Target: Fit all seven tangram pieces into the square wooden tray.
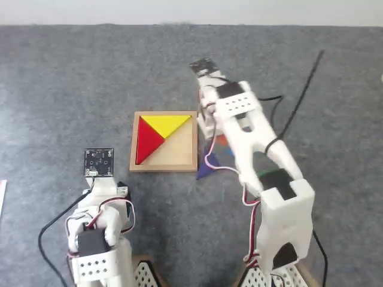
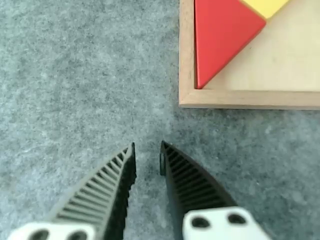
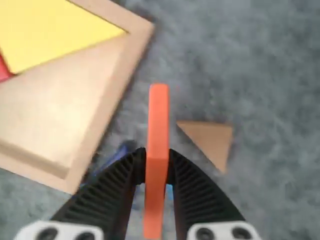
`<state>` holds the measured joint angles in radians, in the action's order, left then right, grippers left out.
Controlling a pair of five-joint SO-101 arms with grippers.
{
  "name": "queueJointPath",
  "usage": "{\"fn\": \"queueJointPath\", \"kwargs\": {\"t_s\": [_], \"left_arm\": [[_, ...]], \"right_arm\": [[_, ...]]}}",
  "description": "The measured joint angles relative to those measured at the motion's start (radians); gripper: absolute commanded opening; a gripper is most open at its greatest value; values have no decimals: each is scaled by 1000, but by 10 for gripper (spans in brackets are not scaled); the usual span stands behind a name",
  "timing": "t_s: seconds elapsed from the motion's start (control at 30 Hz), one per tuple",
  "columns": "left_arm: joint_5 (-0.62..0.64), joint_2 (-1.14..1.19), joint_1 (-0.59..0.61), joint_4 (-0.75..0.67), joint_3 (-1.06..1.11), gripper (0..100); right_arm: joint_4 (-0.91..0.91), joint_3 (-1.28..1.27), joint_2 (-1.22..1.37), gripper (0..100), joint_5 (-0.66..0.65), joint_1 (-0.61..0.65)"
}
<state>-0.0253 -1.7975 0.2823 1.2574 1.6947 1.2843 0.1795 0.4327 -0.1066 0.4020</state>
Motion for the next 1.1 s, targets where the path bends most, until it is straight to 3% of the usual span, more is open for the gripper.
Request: {"fn": "queueJointPath", "kwargs": {"t_s": [0.4, 1.1], "left_arm": [[0, 0, 0, 0, 0, 80], [0, 0, 0, 0, 0, 80]], "right_arm": [[-66, -158, 3, 158, -20, 38], [-11, -157, -20, 154, -44, 69]]}}
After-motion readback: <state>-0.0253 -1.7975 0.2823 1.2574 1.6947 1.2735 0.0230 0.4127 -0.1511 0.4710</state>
